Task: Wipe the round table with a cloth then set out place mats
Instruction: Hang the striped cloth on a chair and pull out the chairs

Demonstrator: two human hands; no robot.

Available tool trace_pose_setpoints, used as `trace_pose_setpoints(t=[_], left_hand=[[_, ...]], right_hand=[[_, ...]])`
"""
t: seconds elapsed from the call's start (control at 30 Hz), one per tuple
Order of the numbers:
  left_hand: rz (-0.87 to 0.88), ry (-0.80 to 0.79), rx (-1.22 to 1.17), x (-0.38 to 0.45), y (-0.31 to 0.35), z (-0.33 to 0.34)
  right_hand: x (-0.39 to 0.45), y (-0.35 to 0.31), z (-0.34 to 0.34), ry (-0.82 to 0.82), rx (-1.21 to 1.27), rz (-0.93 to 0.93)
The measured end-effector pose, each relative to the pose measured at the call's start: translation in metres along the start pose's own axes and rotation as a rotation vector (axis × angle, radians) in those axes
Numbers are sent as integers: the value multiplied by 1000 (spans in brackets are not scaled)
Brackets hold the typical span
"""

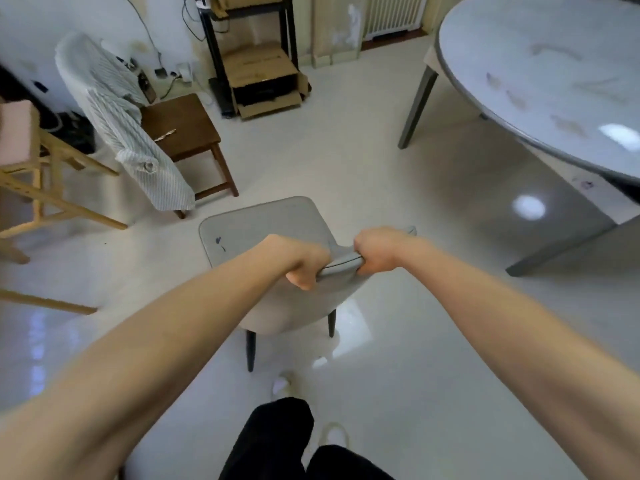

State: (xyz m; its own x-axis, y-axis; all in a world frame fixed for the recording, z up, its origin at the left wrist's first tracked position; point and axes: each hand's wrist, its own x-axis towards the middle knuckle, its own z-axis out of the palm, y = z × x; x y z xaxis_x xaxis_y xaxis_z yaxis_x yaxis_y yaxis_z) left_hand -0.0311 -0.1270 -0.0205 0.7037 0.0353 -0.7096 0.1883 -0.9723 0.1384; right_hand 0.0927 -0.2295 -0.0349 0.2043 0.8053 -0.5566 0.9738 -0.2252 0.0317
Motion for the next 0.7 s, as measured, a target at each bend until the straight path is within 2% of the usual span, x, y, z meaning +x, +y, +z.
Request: trace_pose_setpoints(t=[0.07,0.2,0.37,0.63,0.7], left_hand=[[54,-22,11,0,11,9],[115,-3,80,-2,9,16],[239,-18,159,3,0,29],[401,-126,437,-12,-59,43],[441,-99,483,-11,-81,57]], right_hand=[[-22,-7,10,-36,-5,39],[-41,-19,14,-1,-32,102],[-54,-48,24,-69,-23,229],[-20,-138,39,-125,220,438],[-6,-162,42,-137,277,493]])
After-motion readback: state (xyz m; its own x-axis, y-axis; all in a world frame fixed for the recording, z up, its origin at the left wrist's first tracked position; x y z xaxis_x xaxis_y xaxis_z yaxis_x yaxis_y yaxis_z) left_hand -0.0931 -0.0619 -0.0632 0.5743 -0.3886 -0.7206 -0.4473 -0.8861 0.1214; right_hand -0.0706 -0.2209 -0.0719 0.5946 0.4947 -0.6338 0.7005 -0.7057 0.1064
